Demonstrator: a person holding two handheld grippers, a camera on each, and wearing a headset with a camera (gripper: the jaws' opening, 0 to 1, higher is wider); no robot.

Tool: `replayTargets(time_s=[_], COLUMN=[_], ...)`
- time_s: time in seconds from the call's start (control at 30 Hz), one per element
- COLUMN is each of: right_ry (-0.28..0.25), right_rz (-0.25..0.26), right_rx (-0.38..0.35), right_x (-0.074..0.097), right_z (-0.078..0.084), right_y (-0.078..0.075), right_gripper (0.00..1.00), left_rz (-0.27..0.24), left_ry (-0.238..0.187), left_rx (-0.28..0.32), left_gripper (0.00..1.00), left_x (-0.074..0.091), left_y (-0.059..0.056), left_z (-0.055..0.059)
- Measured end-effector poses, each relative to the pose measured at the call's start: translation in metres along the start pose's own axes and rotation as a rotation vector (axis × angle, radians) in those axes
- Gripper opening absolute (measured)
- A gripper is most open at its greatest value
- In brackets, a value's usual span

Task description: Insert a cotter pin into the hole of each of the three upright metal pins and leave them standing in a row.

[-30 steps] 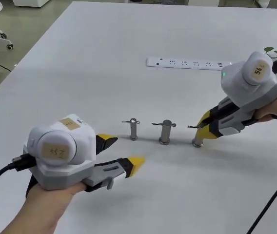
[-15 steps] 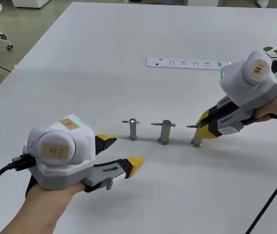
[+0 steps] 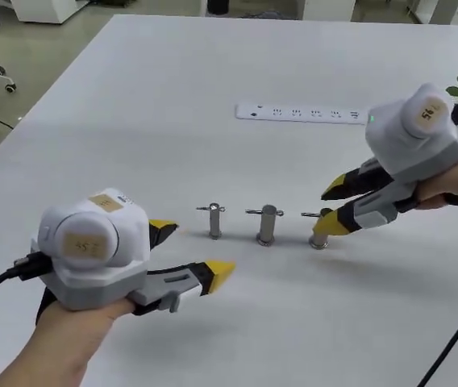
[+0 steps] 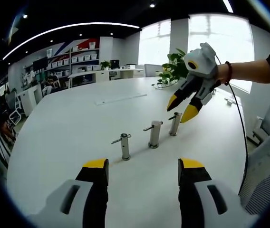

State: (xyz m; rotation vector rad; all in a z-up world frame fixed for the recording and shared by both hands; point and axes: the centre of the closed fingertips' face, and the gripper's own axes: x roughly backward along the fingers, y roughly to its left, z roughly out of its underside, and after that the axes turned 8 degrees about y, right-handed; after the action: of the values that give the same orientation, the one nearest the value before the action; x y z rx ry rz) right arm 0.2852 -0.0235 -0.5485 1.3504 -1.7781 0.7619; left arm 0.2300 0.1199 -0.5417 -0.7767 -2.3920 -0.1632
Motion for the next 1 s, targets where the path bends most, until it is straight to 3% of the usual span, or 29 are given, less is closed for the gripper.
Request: replayTargets(time_s=[0.07,0.27,0.37,0.53,0.63,0.73,0.83,1.0], right_ry=[-0.014,-0.117,-0.162,-0.198,-0.252,-0.249,-0.298,-0.337], right_rz=[0.008,0.060,0.089,0.149,0.190,0.228,0.289,0.297], right_rx=[-0.021,-0.182,-0.292,-0.348,-0.419,-0.441,-0.496,-0.576], right_x=[0.004,0.018,0.024,0.029,0.033,0.033,0.035,0.032], right_z=[-0.001,-0.006,-0.006,-0.003,-0.006,-0.003,-0.005,-0.004], right_y=[0.001,0.007,0.010,0.012,0.014,0.021,0.022,0.032], right_gripper=[0.37,0.46,0.46,0.48,0.52,0.56,0.65,0.69], left_rz=[-0.004,-0.021,-0.025,-0.033,-0.039,-0.046,-0.046,-0.062], left_ry=[-0.003,-0.006,-0.039,-0.058,-0.075,-0.087,-0.086,-0.076], left_rx=[-0.002,0.005,0.041,0.050,0.063,0.081,0.079,0.083], left_gripper=[0.59,0.62,0.62,0.62,0.64,0.67,0.71,0.77], left_x=[0.001,0.004,0.006,0.009,0.011,0.013,0.014,0.017], left_y=[0.002,0.008,0.010,0.012,0.013,0.015,0.014,0.014], left_z=[-0.002,-0.007,-0.013,-0.019,-0.022,-0.024,-0.023,-0.019])
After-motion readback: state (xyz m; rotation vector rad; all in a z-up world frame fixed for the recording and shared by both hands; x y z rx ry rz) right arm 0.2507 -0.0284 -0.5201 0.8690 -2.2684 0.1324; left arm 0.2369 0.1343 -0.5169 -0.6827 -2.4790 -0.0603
